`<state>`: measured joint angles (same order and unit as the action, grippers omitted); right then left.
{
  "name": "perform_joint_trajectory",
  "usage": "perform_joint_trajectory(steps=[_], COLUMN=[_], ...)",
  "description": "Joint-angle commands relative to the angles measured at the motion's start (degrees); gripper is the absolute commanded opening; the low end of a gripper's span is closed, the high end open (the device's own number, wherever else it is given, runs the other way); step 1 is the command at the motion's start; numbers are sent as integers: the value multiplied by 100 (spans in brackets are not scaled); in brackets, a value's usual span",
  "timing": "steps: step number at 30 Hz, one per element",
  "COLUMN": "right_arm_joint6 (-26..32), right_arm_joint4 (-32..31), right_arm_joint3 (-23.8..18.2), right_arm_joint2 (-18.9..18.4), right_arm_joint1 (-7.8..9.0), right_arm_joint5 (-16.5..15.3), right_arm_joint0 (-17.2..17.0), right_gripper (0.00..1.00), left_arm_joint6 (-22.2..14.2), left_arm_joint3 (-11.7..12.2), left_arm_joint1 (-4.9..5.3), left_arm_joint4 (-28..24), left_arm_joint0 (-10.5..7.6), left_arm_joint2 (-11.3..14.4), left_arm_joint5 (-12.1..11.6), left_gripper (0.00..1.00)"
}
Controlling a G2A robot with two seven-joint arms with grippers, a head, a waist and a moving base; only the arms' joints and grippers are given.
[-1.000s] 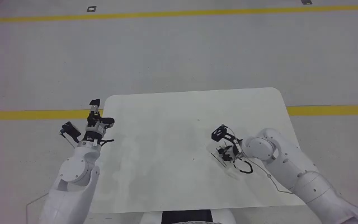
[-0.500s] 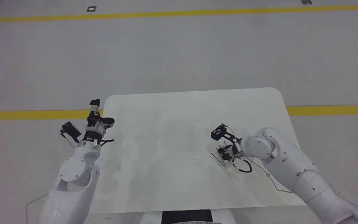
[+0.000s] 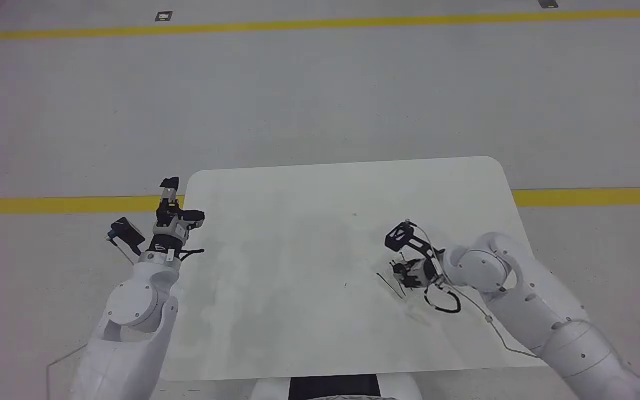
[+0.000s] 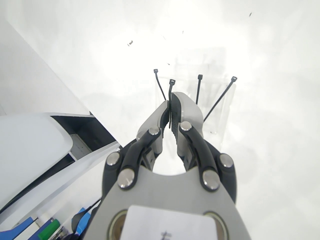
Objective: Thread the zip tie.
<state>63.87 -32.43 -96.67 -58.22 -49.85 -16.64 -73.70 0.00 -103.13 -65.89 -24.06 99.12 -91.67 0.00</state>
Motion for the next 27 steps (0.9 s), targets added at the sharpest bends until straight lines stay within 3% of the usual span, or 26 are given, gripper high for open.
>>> perform_joint_trajectory(steps=[1,3,12,17,27], right_arm_joint6=[-74,-154,-603,-549,-549], right_arm_joint4=[117,206,839,1207,1207], right_arm_joint3=[-55,-108,-627,-709,-709], right_arm_joint2=[-141,-293,-653,-653,-653], right_arm_joint1=[36,76,271,402,402], right_arm_joint5=[-141,-278,-284,-284,-284], right_arm_joint0=[-112,-228,-667,-664,-664], right_gripper=[0,0,0,0,0], left_arm_joint6=[0,0,0,0,0], left_arm_joint3=[0,0,0,0,0], left_arm_joint1=[0,0,0,0,0], left_arm_joint4=[0,0,0,0,0], left_arm_joint0=[0,0,0,0,0], left_arm_joint2=[0,0,0,0,0], left_arm_joint5=[0,0,0,0,0], left_gripper=[100,100,100,100,100])
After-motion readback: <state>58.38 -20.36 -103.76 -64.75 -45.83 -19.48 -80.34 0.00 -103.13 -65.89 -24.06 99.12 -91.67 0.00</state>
